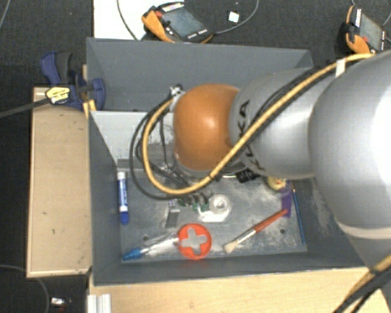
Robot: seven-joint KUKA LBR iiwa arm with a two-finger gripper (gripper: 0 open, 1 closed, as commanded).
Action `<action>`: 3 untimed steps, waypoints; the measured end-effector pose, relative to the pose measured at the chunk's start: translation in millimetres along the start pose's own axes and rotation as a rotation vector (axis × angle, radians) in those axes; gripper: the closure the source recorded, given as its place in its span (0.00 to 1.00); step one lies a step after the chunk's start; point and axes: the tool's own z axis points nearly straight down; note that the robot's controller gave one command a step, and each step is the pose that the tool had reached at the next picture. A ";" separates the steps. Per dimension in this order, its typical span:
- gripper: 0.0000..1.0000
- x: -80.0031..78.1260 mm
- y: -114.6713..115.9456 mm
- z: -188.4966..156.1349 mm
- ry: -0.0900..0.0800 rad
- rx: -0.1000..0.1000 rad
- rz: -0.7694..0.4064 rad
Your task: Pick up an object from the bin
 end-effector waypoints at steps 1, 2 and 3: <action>0.00 -2.1 -1.0 -4.6 -0.007 -0.002 0.006; 0.00 56.5 6.6 54.9 -0.010 -0.003 -0.218; 0.00 58.2 -1.0 -10.7 -0.016 -0.002 -0.313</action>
Offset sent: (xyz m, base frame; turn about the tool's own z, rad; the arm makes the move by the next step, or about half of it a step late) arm -0.0588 0.0057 -0.0565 -0.2188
